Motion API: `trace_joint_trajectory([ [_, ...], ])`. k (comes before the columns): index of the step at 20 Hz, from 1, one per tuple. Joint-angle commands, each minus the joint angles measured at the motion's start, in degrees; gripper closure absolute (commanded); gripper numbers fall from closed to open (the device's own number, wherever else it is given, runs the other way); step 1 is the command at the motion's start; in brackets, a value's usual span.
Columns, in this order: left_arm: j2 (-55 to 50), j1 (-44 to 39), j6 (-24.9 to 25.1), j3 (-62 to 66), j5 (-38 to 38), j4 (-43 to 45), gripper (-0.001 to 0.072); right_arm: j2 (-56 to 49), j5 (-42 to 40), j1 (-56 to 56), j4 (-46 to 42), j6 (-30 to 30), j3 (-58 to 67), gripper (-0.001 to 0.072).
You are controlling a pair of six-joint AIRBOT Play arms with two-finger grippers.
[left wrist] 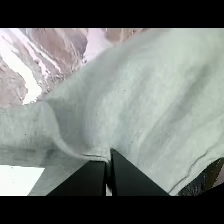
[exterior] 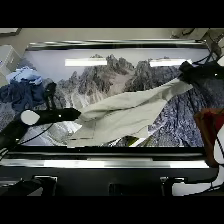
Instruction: Fold the clothes and pants, and hang the long-sleeved shirts on hangers.
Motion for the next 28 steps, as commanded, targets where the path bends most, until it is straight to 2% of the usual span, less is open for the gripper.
trace_joint_trajectory([
  [1,-6.25,-2.51,-0.04,-1.81,3.04,-2.99,0.0681,-4.02,1.64,-0.09,5.20,2.51,-0.04,0.0638],
  [2,-6.58,-2.38,-0.02,-1.27,3.04,-3.02,0.0680,-3.54,2.67,-0.13,4.37,2.08,0.02,0.0405],
  [3,-6.62,-2.16,-0.02,-0.68,2.97,-3.04,0.0681,-2.91,4.28,-0.13,4.22,0.76,0.13,0.0082],
  [4,-6.54,-2.03,-0.02,-0.04,2.95,-3.04,0.0680,-2.05,7.23,-0.04,4.44,-1.57,0.13,0.0031],
  [5,-6.47,-1.75,0.07,0.72,2.36,-3.02,0.0648,-1.22,12.26,0.02,4.46,-3.04,0.11,0.0031],
  [6,-6.47,-1.20,0.76,1.86,0.70,-3.02,0.0392,-0.50,17.62,0.57,4.72,-4.57,-0.02,0.0031],
  [7,-6.47,-0.13,0.87,3.78,-2.47,-2.99,0.0014,0.24,22.23,1.53,4.39,-6.51,-0.42,0.0031],
  [9,-6.45,4.57,1.05,9.46,-11.85,-1.92,0.0003,3.08,29.22,5.66,4.61,-12.07,-5.16,0.0031],
  [10,-6.45,8.02,1.05,12.72,-16.20,-0.17,0.0003,5.95,29.05,8.72,4.59,-13.09,-10.82,0.0030],
  [12,-6.47,16.70,0.74,17.25,-19.74,4.48,0.0004,12.85,20.13,15.82,5.25,-13.14,-26.88,0.0015],
  [14,-7.82,25.66,-2.45,17.03,-19.65,5.55,0.0013,17.09,11.61,21.42,9.81,-12.11,-41.03,0.0016],
  [15,-9.66,29.20,-2.60,15.93,-21.05,5.31,0.0068,18.08,8.70,23.61,12.98,-12.11,-46.10,0.0016],
  [16,-12.11,31.65,-2.58,14.19,-22.73,4.44,0.0090,18.29,6.95,25.57,16.50,-12.13,-49.90,0.0017],
  [17,-14.62,32.96,-1.86,12.20,-24.41,2.36,0.0089,18.27,5.64,27.23,18.97,-12.13,-52.13,0.0017],
  [19,-19.85,33.33,3.89,8.22,-26.10,-4.70,0.0088,18.29,4.07,30.10,21.29,-12.11,-53.33,0.0019],
  [21,-24.41,32.74,8.68,5.88,-25.70,-13.77,0.0074,18.29,3.37,31.65,22.97,-12.13,-53.33,0.0021],
  [22,-26.62,32.35,10.23,5.75,-25.68,-17.84,0.0045,18.29,3.39,31.85,23.61,-12.13,-53.33,0.0021],
  [25,-30.60,31.78,16.04,5.77,-25.14,-28.06,0.0045,18.29,3.52,31.82,24.24,-12.11,-53.33,0.0024],
  [28,-30.91,31.26,17.79,5.77,-21.99,-29.99,0.0050,18.29,3.63,31.85,24.52,-11.96,-53.33,0.0040],
])
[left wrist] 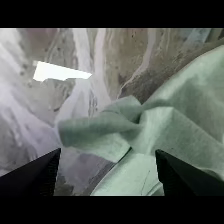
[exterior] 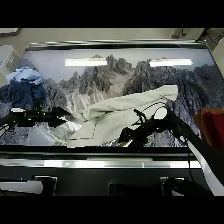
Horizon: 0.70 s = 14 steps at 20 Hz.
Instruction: Fold the clothes and pants, and hang the long-sleeved shirts on hangers.
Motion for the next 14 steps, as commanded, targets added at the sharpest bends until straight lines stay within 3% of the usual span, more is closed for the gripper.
trace_joint_trajectory([
  [1,-1.81,-0.48,3.85,-0.37,2.97,-5.81,0.0051,0.09,-0.31,0.39,1.33,0.20,-0.33,0.0040],
  [5,-2.19,-2.80,3.80,-0.37,5.33,-5.25,0.0052,0.09,-0.39,0.37,1.53,0.20,-0.33,0.0040],
  [6,-2.40,-4.04,3.78,-0.37,5.77,-5.25,0.0093,0.09,-0.37,0.39,1.55,0.20,-0.33,0.0040],
  [7,-2.45,-5.27,3.58,-0.37,6.45,-5.25,0.0216,0.09,-0.33,0.37,1.62,0.22,-0.33,0.0040],
  [9,-2.43,-7.02,3.61,-0.31,6.84,-5.27,0.0666,0.09,-0.37,0.37,1.99,0.24,-0.33,0.0040],
  [11,-2.25,-7.19,3.67,-0.31,6.82,-5.22,0.0681,0.09,-1.88,0.72,1.33,3.41,-0.52,0.0041],
  [14,-1.27,-6.49,3.85,-0.31,6.38,-5.22,0.0682,-0.70,-11.17,6.93,-0.26,7.28,-2.10,0.0038],
])
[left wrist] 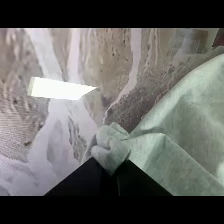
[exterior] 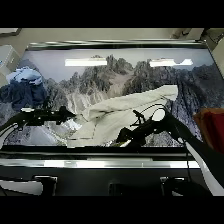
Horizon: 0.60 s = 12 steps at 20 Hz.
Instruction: Fold the clothes and pants, and hang the long-sleeved shirts on hangers.
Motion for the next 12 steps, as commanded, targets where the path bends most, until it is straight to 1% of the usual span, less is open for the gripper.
trace_joint_trajectory([
  [1,1.18,0.02,0.33,0.07,-0.46,-0.15,0.0682,-1.73,-10.78,6.40,-0.63,5.51,-1.22,0.0034],
  [3,2.54,0.20,1.73,0.04,-1.18,-0.13,0.0681,-4.87,-18.69,10.34,2.97,6.60,-1.22,0.0041],
  [5,3.85,0.17,1.70,0.07,-1.46,-0.15,0.0682,-7.85,-25.77,13.00,9.66,5.99,-1.20,0.0050],
  [6,4.35,0.17,1.70,0.04,-1.70,-0.13,0.0681,-8.92,-28.35,13.90,13.07,4.68,-1.20,0.0082],
  [8,5.14,0.17,1.73,0.04,-2.25,-0.13,0.0682,-10.32,-30.60,14.95,18.40,2.19,-1.20,0.0083],
  [10,5.79,0.17,1.70,0.04,-2.27,-0.15,0.0681,-10.69,-31.89,15.23,19.50,1.90,-1.20,0.0103],
  [12,6.29,0.17,1.70,0.07,-2.27,-0.15,0.0682,-11.06,-33.90,15.23,19.54,2.56,-1.20,0.0103],
])
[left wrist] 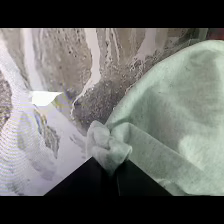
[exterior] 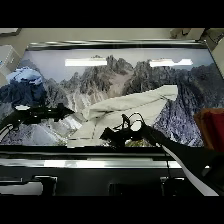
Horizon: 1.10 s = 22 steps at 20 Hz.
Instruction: Fold the clothes and pants, and hang the long-sleeved shirts on hangers.
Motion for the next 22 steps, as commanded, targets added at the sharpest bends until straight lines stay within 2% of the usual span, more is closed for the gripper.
trace_joint_trajectory([
  [1,1.16,0.04,0.13,0.04,-0.26,-0.04,0.0681,-1.49,-5.62,0.79,2.71,0.09,-0.07,0.0118],
  [3,1.64,0.04,0.13,0.04,-0.52,-0.04,0.0681,-2.67,-5.44,0.79,3.10,2.25,-0.07,0.0412],
  [4,1.79,0.04,0.13,0.04,-0.81,-0.04,0.0682,-3.13,-5.57,0.79,3.52,2.36,-0.07,0.0594],
  [5,2.05,0.04,0.13,0.04,-1.27,-0.04,0.0681,-3.19,-5.68,0.76,3.52,2.34,-0.07,0.0663],
  [7,2.84,0.04,0.15,0.07,-2.23,-0.04,0.0681,-2.75,-5.53,0.61,1.92,-0.63,0.92,0.0666],
  [8,3.56,0.04,0.15,0.07,-2.25,-0.04,0.0682,-1.92,-4.90,0.61,-1.55,-1.31,2.27,0.0667],
  [11,8.37,0.66,0.26,0.70,-2.01,0.02,0.0682,3.56,-0.52,-1.97,-18.08,1.81,8.50,0.0668],
  [14,17.49,2.62,2.75,6.14,-1.99,-0.07,0.0683,13.40,7.13,-11.96,-36.76,5.79,19.82,0.0667],
  [15,21.00,3.41,2.51,9.27,-2.05,-0.09,0.0682,17.27,8.98,-16.09,-41.55,5.42,25.18,0.0667],
  [17,29.62,3.96,-0.98,17.51,-1.68,-2.05,0.0682,24.13,9.90,-23.34,-47.84,3.82,35.95,0.0666],
  [19,38.36,3.56,-0.98,25.99,3.61,-2.16,0.0682,30.40,9.16,-30.53,-51.15,4.33,46.31,0.0666],
  [22,48.41,4.09,-1.25,34.75,15.08,-2.14,0.0682,37.31,6.27,-36.02,-51.30,4.26,55.78,0.0666],
])
